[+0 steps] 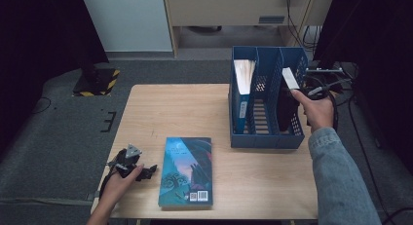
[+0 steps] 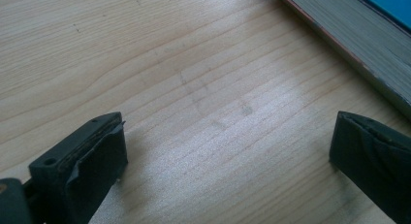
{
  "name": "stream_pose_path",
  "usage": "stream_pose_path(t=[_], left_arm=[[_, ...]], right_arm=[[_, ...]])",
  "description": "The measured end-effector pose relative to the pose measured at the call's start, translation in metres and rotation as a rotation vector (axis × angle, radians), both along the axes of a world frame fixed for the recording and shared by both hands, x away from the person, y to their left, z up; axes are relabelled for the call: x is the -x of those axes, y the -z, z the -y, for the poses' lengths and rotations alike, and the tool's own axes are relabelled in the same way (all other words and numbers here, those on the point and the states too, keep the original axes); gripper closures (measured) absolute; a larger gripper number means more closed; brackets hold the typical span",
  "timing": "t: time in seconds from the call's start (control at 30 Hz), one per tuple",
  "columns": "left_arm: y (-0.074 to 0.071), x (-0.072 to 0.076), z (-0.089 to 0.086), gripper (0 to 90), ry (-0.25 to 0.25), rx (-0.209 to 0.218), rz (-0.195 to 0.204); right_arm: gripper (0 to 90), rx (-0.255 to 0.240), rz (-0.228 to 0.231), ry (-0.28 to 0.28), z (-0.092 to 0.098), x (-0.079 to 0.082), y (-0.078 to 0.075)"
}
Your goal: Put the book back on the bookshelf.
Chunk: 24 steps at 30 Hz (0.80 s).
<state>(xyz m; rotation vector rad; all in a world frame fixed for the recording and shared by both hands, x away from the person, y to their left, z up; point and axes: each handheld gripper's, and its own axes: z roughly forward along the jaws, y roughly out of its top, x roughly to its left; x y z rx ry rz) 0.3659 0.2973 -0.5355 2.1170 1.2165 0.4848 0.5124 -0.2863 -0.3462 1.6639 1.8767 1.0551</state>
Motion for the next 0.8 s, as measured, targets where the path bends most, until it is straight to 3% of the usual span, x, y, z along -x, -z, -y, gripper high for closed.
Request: stream_pose_path(t=[0.13,0.4,0.8], left_arm=[[0.000,0.000,0.000,0.0,0.000,-0.001,-0.001],[0.000,0.000,0.001,0.0,0.001,0.001,-0.001],[0.000,0.000,0.002,0.0,0.002,-0.003,-0.003]], right_arm=[[13.7,0.000,-0.003,0.001,0.002,0.003,0.001],[10.6,0.009,-0.006,0.017,0.009,0.013,0.005],[9.7,0.006,0.009,-0.038,0.006,0.045,0.017]])
